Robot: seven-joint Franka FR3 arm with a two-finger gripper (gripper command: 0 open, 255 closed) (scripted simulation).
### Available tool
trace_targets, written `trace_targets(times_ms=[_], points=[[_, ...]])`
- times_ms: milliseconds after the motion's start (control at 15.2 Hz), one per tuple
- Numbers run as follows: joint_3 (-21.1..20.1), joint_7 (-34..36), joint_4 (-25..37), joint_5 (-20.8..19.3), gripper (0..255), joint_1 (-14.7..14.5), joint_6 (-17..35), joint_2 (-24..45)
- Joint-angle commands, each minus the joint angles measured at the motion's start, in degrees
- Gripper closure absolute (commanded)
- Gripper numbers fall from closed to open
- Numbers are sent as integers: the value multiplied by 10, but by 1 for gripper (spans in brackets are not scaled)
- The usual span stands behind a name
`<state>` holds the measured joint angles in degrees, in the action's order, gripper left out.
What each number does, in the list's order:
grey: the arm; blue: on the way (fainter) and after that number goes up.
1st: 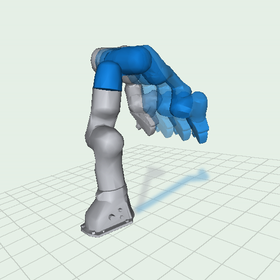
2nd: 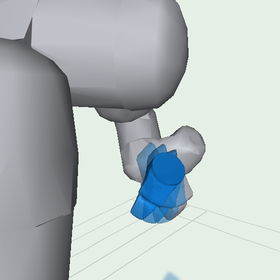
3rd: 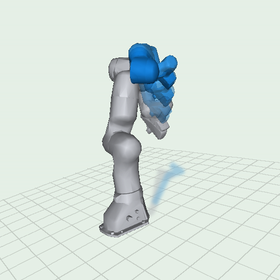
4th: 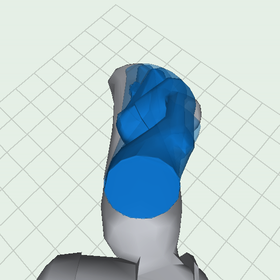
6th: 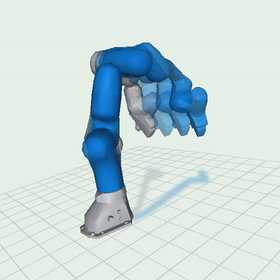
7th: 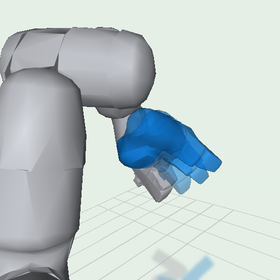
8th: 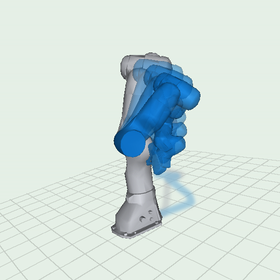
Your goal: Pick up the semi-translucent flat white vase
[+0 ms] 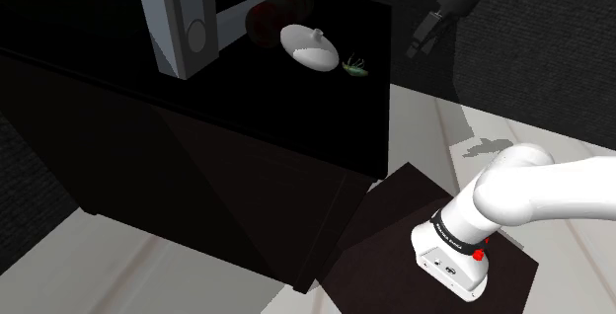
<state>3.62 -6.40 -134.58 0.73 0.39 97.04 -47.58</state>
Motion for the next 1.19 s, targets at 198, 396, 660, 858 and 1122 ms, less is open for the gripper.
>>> trace_targets(times_ms=[198,396,660,858,1122], points=[[-29,30,26,18,0,-12,20,35],[-57,59,57,32,0,-21,39,73],[-93,97,107,43,0,-31,60,128],[-120,126,150,46,0,-35,72,172],[-156,166,217,41,0,-39,84,234]])
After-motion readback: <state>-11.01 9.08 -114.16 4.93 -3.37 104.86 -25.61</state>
